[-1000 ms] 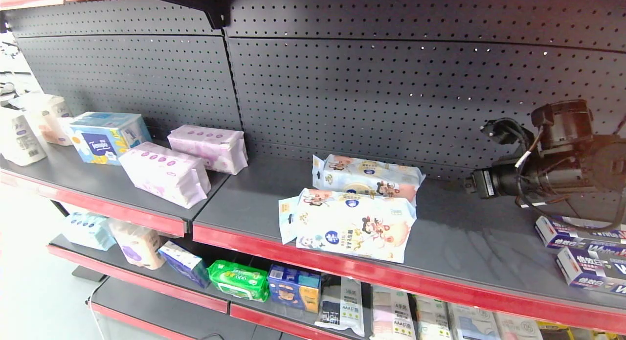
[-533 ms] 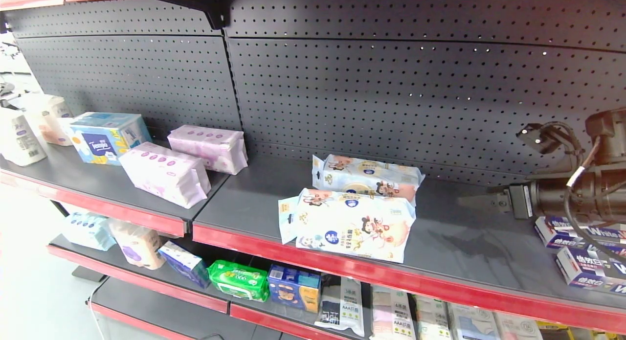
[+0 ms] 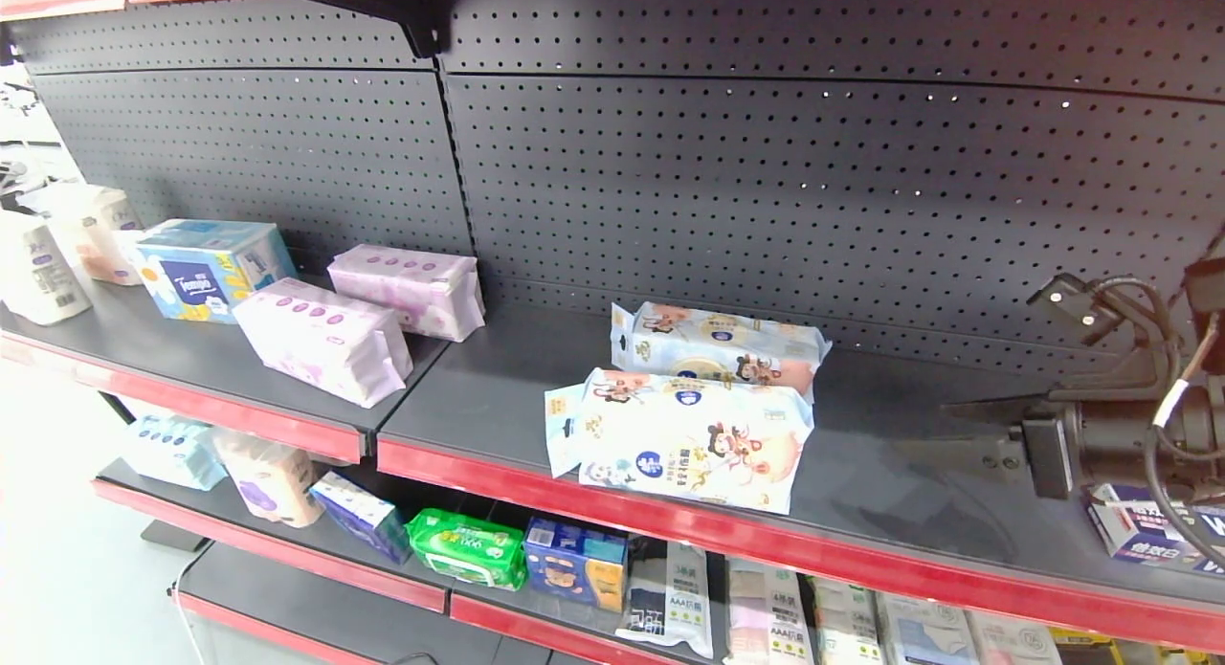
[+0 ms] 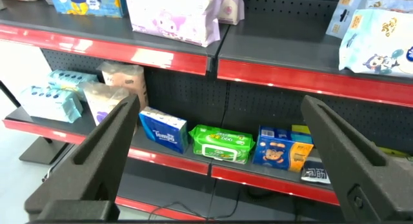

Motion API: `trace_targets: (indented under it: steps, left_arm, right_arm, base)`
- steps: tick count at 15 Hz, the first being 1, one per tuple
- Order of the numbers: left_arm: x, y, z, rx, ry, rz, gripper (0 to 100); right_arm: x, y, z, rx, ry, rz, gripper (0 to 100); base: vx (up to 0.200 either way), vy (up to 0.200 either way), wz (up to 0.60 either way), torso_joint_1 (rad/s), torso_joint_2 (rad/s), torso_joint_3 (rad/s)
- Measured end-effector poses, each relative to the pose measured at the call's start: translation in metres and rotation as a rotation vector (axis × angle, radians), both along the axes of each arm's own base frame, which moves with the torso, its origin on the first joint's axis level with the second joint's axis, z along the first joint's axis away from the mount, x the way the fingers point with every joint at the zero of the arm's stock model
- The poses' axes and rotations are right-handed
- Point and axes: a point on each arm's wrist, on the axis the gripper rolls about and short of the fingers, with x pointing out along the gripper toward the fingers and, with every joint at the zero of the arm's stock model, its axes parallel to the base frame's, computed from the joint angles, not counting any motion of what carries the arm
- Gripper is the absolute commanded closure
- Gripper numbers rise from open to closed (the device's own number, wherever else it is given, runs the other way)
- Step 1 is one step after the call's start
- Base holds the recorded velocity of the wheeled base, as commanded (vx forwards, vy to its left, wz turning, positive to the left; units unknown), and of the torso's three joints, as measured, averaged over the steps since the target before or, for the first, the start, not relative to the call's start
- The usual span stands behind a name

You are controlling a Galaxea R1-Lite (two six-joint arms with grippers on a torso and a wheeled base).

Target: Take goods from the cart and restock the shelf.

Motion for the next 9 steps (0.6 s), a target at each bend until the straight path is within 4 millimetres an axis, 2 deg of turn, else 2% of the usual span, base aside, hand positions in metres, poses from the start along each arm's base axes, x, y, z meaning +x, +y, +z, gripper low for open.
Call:
trace_targets:
  steps: [5, 9]
  left_arm:
    - [0.000, 0.000, 0.000, 0.000, 0.000, 0.000, 0]
    - [0.000, 0.000, 0.000, 0.000, 0.000, 0.000, 0]
  right_arm:
    - [-0.016, 0.012, -0.004, 0.028, 0.039, 0.037, 0]
    - [-0.013, 0.023, -0.007, 0.027, 0.053, 0.018, 0]
  base:
    - [0.000, 0.000, 0.00, 0.000, 0.00, 0.000]
    - [0.000, 0.000, 0.00, 0.000, 0.00, 0.000]
